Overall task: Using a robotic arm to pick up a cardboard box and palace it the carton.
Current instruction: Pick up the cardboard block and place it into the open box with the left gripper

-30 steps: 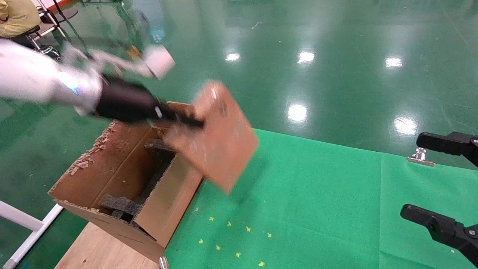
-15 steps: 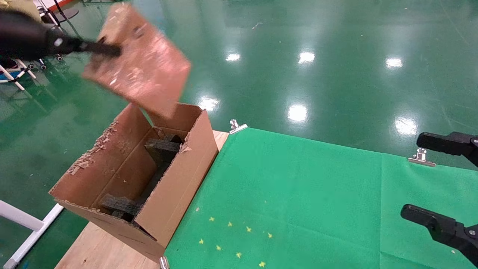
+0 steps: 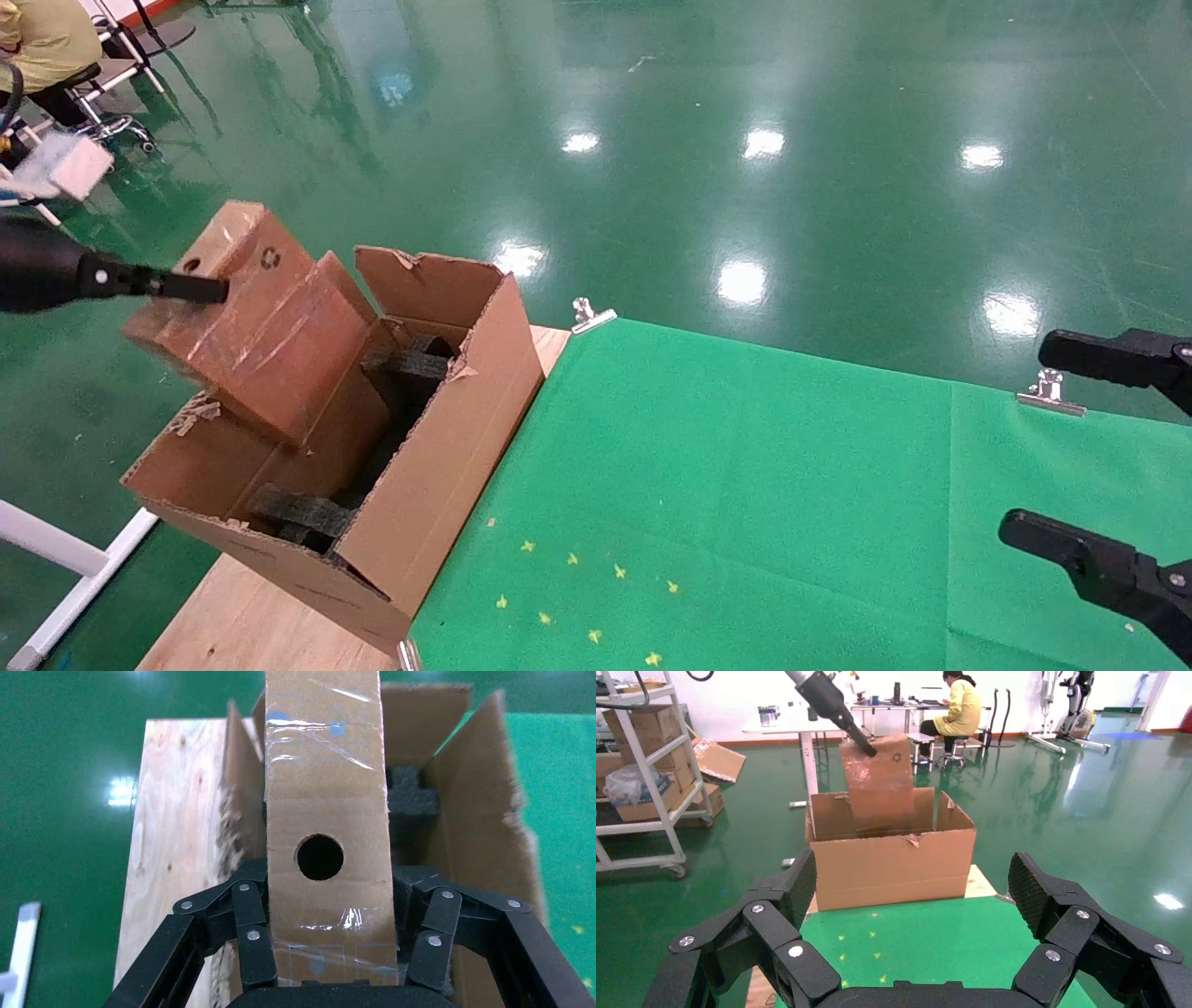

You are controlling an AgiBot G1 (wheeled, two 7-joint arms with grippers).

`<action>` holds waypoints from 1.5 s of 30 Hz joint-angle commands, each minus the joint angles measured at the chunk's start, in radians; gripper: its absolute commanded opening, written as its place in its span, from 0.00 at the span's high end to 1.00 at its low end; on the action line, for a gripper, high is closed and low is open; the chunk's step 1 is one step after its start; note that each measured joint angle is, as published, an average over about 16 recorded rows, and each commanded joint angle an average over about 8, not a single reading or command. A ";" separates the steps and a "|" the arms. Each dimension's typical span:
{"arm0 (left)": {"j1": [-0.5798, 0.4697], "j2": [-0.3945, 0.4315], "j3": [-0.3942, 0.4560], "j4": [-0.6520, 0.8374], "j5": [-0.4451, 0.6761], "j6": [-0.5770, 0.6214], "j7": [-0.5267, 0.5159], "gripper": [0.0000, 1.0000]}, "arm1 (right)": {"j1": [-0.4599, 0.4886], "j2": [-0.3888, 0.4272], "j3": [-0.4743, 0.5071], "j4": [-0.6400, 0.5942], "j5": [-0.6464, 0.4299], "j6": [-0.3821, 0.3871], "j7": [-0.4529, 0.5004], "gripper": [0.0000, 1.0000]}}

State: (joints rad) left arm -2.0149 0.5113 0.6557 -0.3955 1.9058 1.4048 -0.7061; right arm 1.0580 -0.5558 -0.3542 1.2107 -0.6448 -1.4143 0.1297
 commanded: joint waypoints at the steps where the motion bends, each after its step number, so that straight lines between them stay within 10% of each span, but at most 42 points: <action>1: 0.003 0.002 0.003 0.054 0.007 -0.022 0.040 1.00 | 0.000 0.000 0.000 0.000 0.000 0.000 0.000 0.00; 45: 0.148 0.161 -0.006 0.405 -0.001 -0.418 0.204 1.00 | 0.000 0.000 0.000 0.000 0.000 0.000 0.000 0.00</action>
State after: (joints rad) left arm -1.8645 0.6728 0.6497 0.0093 1.9045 0.9868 -0.5018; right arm 1.0580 -0.5558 -0.3542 1.2107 -0.6448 -1.4143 0.1297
